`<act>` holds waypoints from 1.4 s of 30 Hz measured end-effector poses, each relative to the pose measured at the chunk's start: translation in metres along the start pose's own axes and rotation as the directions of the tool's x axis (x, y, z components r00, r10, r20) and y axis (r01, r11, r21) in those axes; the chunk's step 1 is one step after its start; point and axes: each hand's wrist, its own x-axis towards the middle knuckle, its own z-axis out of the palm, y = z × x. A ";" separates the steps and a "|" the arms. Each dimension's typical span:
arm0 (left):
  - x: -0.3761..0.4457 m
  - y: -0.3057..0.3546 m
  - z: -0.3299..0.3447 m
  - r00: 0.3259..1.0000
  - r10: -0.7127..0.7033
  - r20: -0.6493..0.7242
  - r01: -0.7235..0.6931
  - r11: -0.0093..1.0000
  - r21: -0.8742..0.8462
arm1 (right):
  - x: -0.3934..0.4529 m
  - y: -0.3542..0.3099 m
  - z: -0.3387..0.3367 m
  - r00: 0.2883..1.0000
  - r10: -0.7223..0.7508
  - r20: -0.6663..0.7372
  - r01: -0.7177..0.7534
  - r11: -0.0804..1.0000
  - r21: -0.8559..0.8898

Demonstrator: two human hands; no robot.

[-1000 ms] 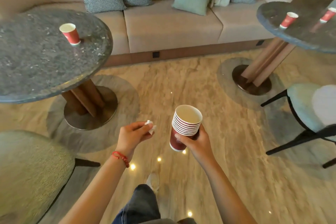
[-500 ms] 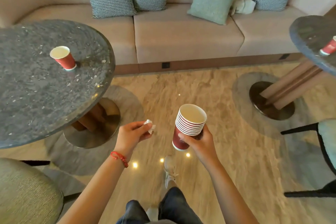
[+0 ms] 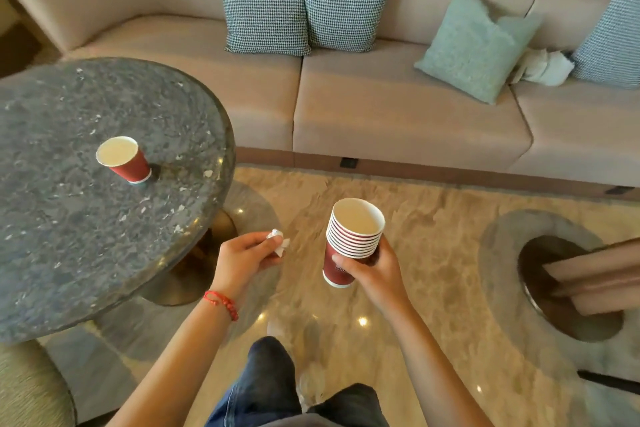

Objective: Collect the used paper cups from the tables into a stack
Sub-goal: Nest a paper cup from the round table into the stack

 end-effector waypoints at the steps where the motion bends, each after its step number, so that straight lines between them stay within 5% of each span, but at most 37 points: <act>1: 0.011 0.004 0.001 1.000 -0.010 -0.010 0.010 1.000 -0.011 | 0.015 -0.003 0.002 1.000 0.003 0.013 -0.003 1.000 -0.001; 11: 0.138 0.063 -0.010 0.993 -0.034 -0.115 0.025 0.997 -0.076 | 0.171 -0.045 0.056 0.991 0.005 0.137 0.001 0.999 -0.041; 21: 0.188 0.101 -0.048 0.955 -0.057 -0.290 0.003 0.983 -0.183 | 0.270 -0.095 0.140 0.907 0.004 0.420 0.054 0.991 -0.125; 29: 0.187 0.109 -0.079 0.820 -0.092 -0.565 -0.118 0.939 -0.324 | 0.321 -0.125 0.230 0.672 0.015 0.741 0.144 0.978 -0.151; 36: 0.175 0.110 -0.091 0.581 -0.163 -0.797 -0.279 0.880 -0.383 | 0.343 -0.142 0.306 0.344 0.042 0.938 0.263 0.955 -0.139; 42: 0.160 0.094 -0.099 0.405 -0.275 -0.872 -0.374 0.820 -0.432 | 0.335 -0.149 0.359 0.182 0.033 0.983 0.333 0.938 -0.093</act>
